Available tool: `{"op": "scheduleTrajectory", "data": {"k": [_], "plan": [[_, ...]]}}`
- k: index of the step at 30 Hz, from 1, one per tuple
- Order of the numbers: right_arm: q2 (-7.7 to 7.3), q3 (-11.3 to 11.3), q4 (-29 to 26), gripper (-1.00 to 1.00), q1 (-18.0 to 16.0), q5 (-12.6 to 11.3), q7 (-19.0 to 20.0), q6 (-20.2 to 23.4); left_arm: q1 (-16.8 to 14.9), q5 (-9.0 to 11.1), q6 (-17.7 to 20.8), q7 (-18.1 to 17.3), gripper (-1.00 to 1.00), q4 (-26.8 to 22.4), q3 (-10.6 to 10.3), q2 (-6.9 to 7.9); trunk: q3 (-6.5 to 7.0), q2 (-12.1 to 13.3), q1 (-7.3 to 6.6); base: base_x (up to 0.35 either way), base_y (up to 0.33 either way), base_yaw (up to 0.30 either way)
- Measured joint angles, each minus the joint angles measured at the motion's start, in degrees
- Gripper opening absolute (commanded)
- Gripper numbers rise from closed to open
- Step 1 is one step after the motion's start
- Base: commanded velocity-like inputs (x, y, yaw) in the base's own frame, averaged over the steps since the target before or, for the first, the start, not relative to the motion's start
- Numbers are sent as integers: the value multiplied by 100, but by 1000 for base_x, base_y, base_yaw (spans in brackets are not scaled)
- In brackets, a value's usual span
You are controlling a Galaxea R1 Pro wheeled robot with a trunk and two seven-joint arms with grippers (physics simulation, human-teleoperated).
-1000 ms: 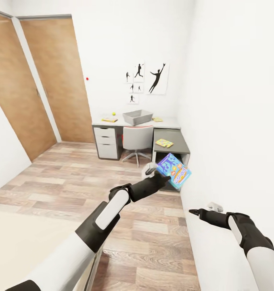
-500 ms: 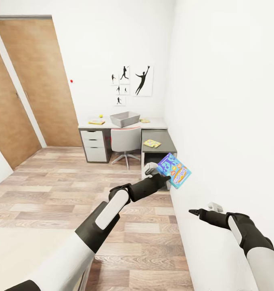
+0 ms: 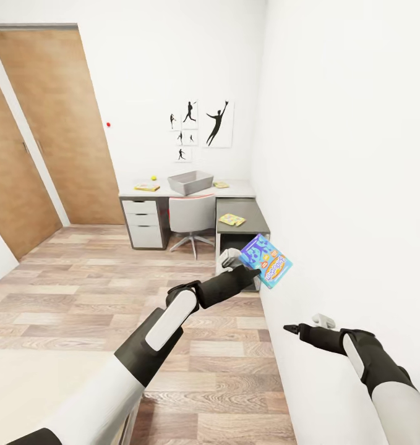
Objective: Put all the toys in the child's room - the three board games (two on the bed and one on the table), the two jigsaw puzzles on the table, and the tennis ball on the table - inside the toy box on the table in the child's room.
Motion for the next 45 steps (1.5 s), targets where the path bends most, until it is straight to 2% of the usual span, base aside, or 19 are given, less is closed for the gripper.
{"op": "scheduleTrajectory", "data": {"k": [29,45], "plan": [[21,24,-18,100,11,13,-1,2,0,1,0,-5,-100,0,4,8,0,0,-1,6,0,-46],[13,24,-36,100,11,10,-1,9,9,-7,-17,-34,-100,0,-7,35,0,-1,-3,268,0,-2]]}}
